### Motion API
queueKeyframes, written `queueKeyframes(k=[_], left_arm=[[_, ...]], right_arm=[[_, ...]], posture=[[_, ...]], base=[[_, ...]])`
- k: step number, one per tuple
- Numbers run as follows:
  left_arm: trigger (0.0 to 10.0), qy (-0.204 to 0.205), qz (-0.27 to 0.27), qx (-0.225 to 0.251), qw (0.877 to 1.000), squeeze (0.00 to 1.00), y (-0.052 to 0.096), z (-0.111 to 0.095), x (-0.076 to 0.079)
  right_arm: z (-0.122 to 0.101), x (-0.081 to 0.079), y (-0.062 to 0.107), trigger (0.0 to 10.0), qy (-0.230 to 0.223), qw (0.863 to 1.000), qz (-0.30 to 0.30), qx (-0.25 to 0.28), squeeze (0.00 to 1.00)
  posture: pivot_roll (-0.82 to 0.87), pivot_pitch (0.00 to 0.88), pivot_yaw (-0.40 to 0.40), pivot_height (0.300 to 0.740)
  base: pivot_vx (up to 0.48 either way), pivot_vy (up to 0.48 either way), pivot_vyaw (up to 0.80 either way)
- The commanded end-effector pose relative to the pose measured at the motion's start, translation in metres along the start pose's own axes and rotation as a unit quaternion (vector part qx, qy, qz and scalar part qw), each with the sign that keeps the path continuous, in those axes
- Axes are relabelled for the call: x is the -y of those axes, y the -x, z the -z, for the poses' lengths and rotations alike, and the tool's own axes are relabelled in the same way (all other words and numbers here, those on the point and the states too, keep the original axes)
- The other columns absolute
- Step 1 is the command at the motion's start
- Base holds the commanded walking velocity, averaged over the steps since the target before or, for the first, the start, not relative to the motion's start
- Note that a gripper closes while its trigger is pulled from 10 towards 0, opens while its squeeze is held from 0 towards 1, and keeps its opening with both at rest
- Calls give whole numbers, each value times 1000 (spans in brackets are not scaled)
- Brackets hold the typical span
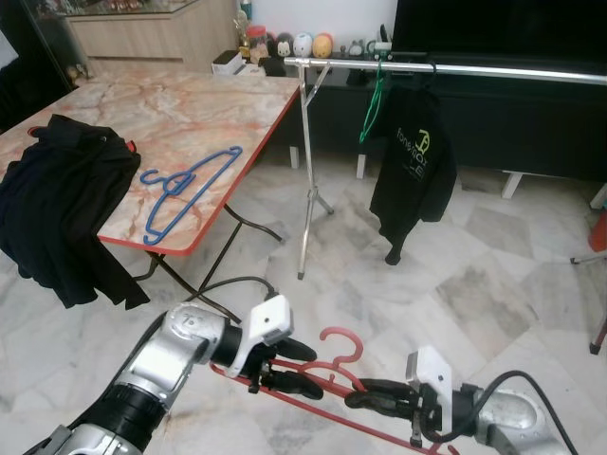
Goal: Hang hanger
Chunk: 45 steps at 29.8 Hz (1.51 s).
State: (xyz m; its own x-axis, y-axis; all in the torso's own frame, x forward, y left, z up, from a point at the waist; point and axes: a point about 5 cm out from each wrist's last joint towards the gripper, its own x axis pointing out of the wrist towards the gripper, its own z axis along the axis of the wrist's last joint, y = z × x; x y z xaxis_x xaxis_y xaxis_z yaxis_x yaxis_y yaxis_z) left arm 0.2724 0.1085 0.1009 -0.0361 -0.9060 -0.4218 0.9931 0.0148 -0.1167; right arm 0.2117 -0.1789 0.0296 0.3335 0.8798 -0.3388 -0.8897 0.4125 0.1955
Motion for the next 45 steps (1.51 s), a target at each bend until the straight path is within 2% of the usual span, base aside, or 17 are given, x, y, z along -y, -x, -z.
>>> queueKeyframes(k=[1,7,8,13,15,16,18,21,23,24,29,30,31,32,33,41,45], left_arm=[[10000,-1,-17,-1,1000,1000,9,-1,-4],[10000,18,-91,-18,995,953,19,15,-16],[10000,37,-144,-18,989,0,25,24,-23],[10000,77,-248,-40,965,0,38,50,-33],[10000,115,-312,-62,941,0,43,75,-32],[10000,115,-312,-62,941,0,43,75,-32],[10000,159,-355,-63,919,0,43,94,-29],[10000,182,-378,-72,905,0,42,105,-26],[10000,207,-396,-85,891,0,39,120,-21],[10000,231,-417,-110,872,0,36,137,-12],[10000,291,-458,-151,826,0,29,169,11],[10000,320,-467,-157,809,0,26,179,20],[10000,330,-470,-166,802,0,25,184,26],[10000,334,-471,-172,798,0,24,187,29],[10000,341,-475,-179,792,0,23,191,33],[10000,398,-475,-205,758,0,11,213,64],[10000,397,-475,-205,758,0,7,212,64]], right_arm=[[4,2,1,0,-1,1000,14,-3,0],[22,1,2,0,-22,998,42,-28,0],[33,4,3,0,-27,996,79,-42,0],[52,15,7,0,-42,978,195,-61,0],[69,17,11,0,-83,954,281,-68,0],[69,17,11,0,-83,954,281,-68,0],[84,19,16,0,-132,916,370,-80,0],[90,19,19,0,-150,894,415,-81,0],[97,20,25,0,-184,858,473,-77,0],[106,19,32,0,-228,812,532,-72,0],[129,3,38,0,-290,745,590,-110,0],[135,-4,36,3098,-303,735,594,-124,0],[137,-8,34,6549,-312,734,591,-123,0],[138,-9,32,6549,-317,734,589,-121,0],[138,-11,29,10000,-320,737,583,-120,0],[140,-16,18,10000,-303,744,575,-154,0],[139,-15,18,10000,-298,740,583,-152,0]], posture=[[-54,0,55,740],[-57,0,57,740],[-58,0,58,740],[-58,0,54,740],[-55,0,55,740],[-55,0,55,740],[-50,0,57,740],[-54,0,59,740],[-55,0,60,740],[-60,0,61,740],[-66,0,58,740],[-61,0,54,740],[-60,0,54,740],[-60,0,54,740],[-63,0,54,740],[-81,0,56,740],[-73,0,52,740]], base=[[0,0,0],[0,0,0],[0,0,0],[0,0,0],[0,0,0],[0,0,0],[0,0,0],[0,0,0],[0,0,0],[0,0,0],[0,0,0],[0,0,0],[0,0,0],[0,0,0],[0,0,0],[64,0,0],[318,0,0]])
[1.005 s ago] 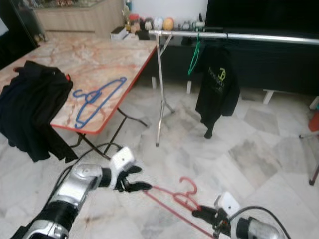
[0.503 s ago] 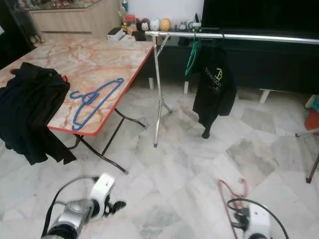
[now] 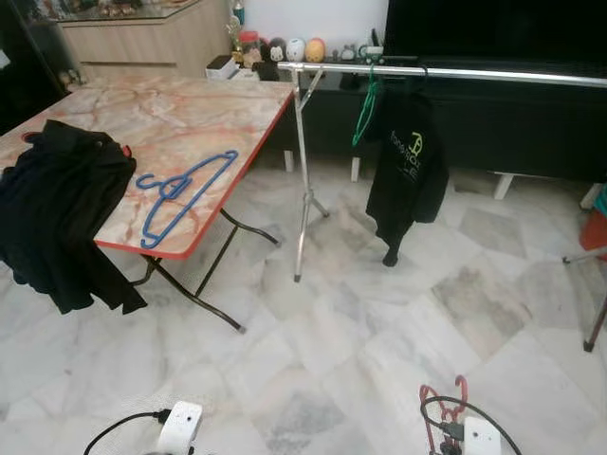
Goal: Hang hanger
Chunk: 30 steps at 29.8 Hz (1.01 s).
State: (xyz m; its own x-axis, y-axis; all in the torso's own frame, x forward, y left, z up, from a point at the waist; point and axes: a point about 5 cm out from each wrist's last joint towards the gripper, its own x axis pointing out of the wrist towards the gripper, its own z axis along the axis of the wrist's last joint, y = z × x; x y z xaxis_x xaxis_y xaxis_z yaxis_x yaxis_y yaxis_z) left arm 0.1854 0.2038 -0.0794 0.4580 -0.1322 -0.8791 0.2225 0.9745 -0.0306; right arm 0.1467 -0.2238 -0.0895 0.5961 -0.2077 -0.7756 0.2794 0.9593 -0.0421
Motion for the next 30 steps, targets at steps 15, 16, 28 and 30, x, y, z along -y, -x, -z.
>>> queueKeyframes(k=[15,16,28,30], left_arm=[[10000,1,-3,1,1000,0,-1,1,2],[10000,1,-3,0,1000,0,-1,1,2],[10000,-2,-8,-8,1000,0,0,8,0],[10000,-2,-8,-8,1000,0,0,8,1]], right_arm=[[-1,2,0,10000,-11,997,70,1,0],[-1,1,0,10000,-8,998,70,2,0],[2,0,0,10000,-3,998,62,-5,0],[4,0,1,10000,-4,998,59,-9,0]], posture=[[-80,0,71,740],[-80,0,71,740],[-80,0,69,740],[-81,0,68,740]], base=[[357,0,-107],[375,0,-800],[383,0,-46],[384,0,0]])
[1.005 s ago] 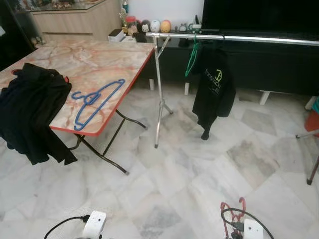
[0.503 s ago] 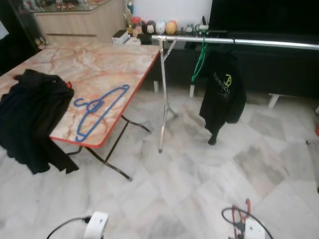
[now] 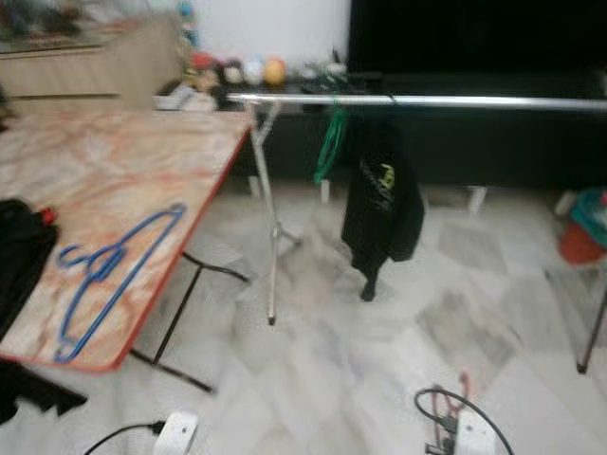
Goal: Hang hanger
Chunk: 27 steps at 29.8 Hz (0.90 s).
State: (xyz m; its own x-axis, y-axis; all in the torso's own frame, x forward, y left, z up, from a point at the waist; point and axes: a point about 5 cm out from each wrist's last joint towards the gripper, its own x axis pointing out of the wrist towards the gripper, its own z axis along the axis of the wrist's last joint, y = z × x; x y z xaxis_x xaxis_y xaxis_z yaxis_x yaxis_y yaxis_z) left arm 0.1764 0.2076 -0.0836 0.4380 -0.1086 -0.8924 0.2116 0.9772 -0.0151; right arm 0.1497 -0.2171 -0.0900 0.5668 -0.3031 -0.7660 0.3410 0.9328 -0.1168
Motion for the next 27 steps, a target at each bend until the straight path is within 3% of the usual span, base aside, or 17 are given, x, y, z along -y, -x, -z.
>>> queueKeyframes(k=[1,9,14,27], left_arm=[[10000,-3,1,6,1000,0,-1,-2,3],[10000,-3,-4,6,1000,0,-1,-2,2],[10000,2,-7,8,1000,0,-1,-2,2],[10000,5,-12,7,1000,0,0,0,0]], right_arm=[[5,8,1,10000,-1,1000,9,-11,0],[11,12,1,10000,0,999,9,-32,0],[13,12,2,10000,-6,999,7,-35,0],[8,10,1,10000,-15,1000,1,-23,0]], posture=[[-83,0,67,740],[-76,0,64,740],[-74,0,64,740],[-81,0,64,740]], base=[[386,0,0],[386,0,0],[386,0,-669],[388,0,0]])
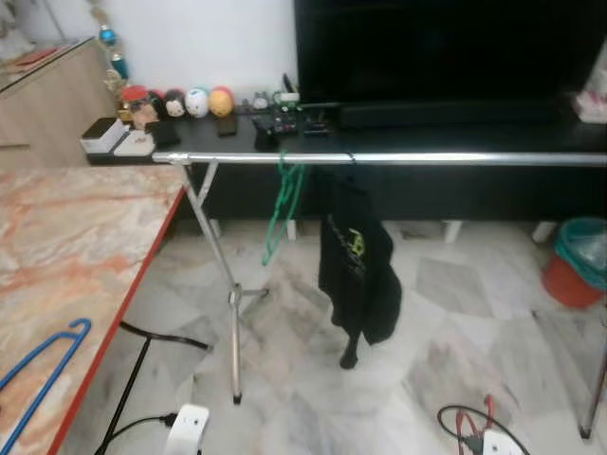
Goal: Hang hanger
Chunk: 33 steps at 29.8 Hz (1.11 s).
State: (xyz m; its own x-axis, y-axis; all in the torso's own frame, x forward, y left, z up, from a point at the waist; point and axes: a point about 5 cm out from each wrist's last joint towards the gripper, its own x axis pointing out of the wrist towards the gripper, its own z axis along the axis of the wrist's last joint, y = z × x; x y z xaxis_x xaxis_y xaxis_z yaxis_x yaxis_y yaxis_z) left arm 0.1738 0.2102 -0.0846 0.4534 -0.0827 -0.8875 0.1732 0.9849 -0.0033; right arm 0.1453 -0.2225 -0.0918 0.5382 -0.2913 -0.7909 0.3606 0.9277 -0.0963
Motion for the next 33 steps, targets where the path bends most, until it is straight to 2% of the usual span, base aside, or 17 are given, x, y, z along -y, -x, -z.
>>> queueKeyframes(k=[1,21,23,33], left_arm=[[10000,-10,3,1,1000,0,-1,-4,2],[10000,-22,17,5,1000,0,-3,-9,10],[10000,-35,16,5,999,0,-3,-10,10],[10000,-28,24,8,999,0,-4,-11,14]], right_arm=[[4,4,1,10000,-1,1000,2,-2,0],[5,4,1,10000,-1,1000,9,-5,0],[3,5,1,10000,-3,1000,12,-3,0],[-15,9,-3,10000,-12,999,22,32,0]], posture=[[-81,0,64,740],[-77,0,66,740],[-74,0,60,740],[-76,0,53,740]], base=[[394,0,0],[399,0,0],[0,0,0],[0,0,0]])
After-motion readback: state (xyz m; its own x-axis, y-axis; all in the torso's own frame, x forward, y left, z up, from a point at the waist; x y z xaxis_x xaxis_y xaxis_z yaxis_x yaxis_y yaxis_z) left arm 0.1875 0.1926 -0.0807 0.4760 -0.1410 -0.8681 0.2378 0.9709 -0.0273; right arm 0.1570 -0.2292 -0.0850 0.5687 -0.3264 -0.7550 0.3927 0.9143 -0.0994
